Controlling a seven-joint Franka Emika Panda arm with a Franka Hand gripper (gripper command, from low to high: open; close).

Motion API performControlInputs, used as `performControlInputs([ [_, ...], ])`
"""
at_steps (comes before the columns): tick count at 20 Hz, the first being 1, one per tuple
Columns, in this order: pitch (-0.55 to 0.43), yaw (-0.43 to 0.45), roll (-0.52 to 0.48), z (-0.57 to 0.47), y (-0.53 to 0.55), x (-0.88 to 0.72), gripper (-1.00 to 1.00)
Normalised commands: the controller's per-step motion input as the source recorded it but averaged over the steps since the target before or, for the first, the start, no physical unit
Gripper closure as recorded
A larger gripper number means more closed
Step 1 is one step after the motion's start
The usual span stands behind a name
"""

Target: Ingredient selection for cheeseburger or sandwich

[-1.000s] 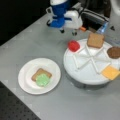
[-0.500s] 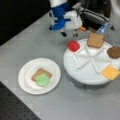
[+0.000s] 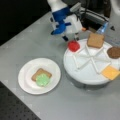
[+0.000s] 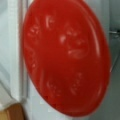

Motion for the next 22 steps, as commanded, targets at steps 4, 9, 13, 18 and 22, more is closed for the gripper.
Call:
performControlInputs([
  [4,-0.103,0.042,0.187,-0.05,-0.01,0.16,-1.00],
  [9,-0.099,0.055,0.226,-0.07,-0.05,0.11,-1.00],
  [13,-0.072,0.061,0.255,-0.06,-0.08,0.09,-1.00],
  [18,-0.061,0.064,0.286,-0.07,-0.12,0.10,-1.00],
  [22,-0.057,0.067,0.288,-0.08,-0.15,0.11,-1.00],
])
